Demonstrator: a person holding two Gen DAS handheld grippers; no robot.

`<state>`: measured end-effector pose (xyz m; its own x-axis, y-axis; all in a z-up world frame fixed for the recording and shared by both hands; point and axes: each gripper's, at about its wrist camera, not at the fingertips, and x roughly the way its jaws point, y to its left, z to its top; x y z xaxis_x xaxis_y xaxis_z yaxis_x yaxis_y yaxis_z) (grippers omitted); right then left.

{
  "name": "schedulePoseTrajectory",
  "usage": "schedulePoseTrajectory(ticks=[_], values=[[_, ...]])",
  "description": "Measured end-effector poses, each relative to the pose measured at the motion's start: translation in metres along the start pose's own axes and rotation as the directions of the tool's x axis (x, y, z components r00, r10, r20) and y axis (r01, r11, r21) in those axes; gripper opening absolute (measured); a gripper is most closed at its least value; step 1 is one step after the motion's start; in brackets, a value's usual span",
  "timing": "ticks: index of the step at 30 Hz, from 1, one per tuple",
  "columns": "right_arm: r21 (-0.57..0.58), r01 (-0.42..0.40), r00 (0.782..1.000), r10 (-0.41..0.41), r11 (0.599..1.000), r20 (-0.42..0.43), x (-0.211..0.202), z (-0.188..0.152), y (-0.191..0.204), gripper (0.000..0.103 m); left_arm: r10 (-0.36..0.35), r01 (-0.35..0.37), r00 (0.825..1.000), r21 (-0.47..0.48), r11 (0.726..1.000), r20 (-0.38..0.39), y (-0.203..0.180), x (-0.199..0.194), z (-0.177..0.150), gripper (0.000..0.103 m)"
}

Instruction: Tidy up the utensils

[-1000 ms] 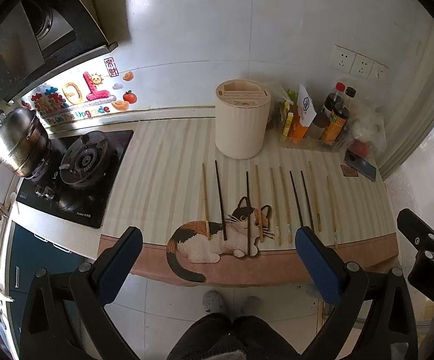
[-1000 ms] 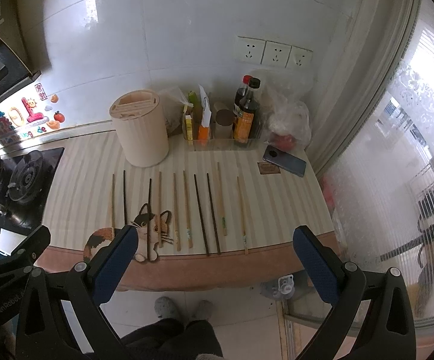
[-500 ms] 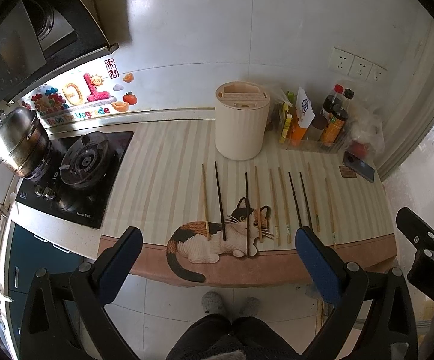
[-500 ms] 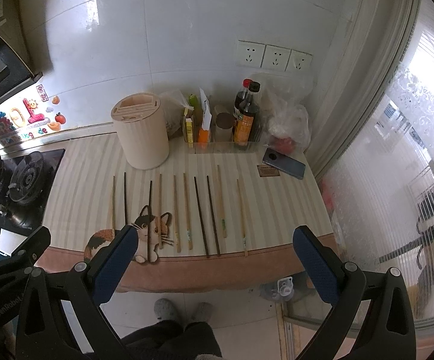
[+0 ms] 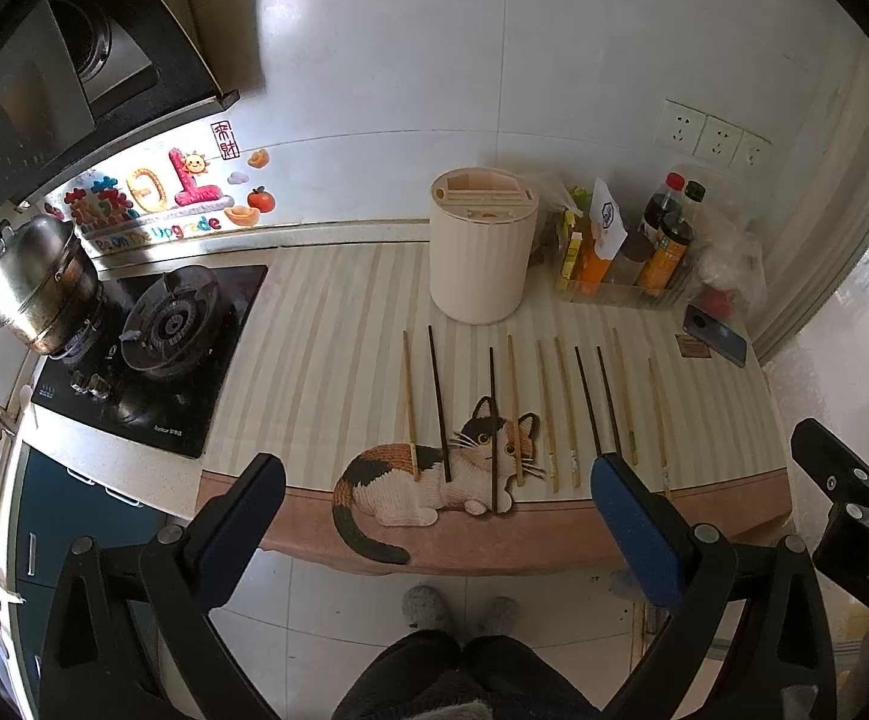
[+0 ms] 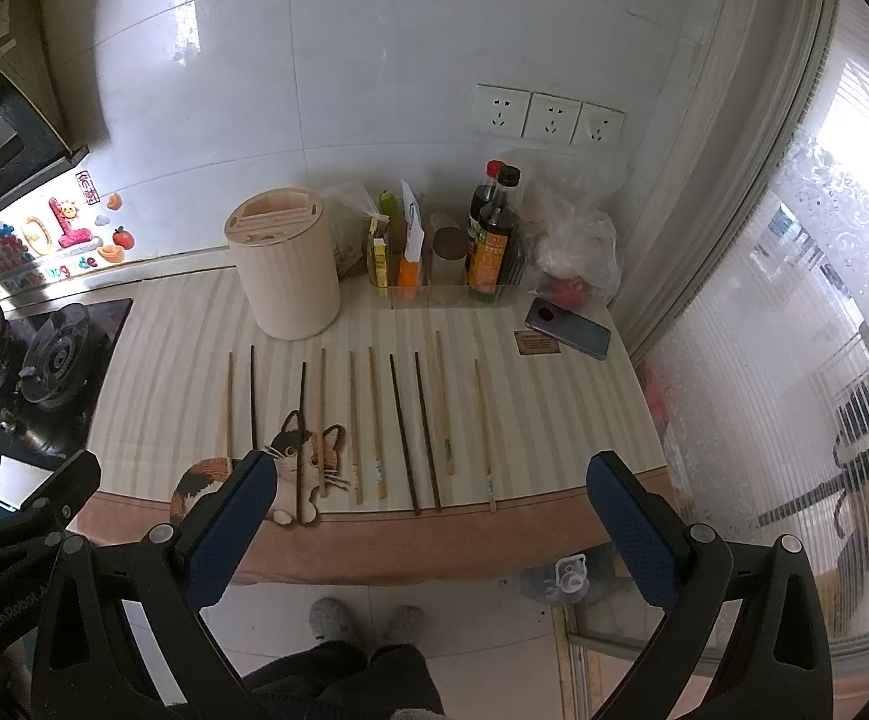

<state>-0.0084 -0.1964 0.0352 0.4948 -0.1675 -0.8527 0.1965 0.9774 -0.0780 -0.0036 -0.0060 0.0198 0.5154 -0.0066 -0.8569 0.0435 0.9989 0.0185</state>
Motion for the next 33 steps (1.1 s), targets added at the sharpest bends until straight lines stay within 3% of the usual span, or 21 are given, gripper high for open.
schedulePoseTrajectory(ticks=[30, 33], values=[[-0.002, -0.005, 1.000, 0.005, 1.000, 0.006, -0.0082, 0.0003, -0.0008, 0.103, -0.001, 0.001, 1.000, -0.004, 1.000, 0.015, -0.0008, -0.0054, -0.0032, 0.103], [-0.001, -0.003, 1.000, 0.003, 1.000, 0.008, -0.0081, -0.0008, -0.0004, 0.103, 0.024, -0.024, 0.998, -0.008, 1.000, 0.051, -0.0029, -0.0034, -0.0025, 0.103]])
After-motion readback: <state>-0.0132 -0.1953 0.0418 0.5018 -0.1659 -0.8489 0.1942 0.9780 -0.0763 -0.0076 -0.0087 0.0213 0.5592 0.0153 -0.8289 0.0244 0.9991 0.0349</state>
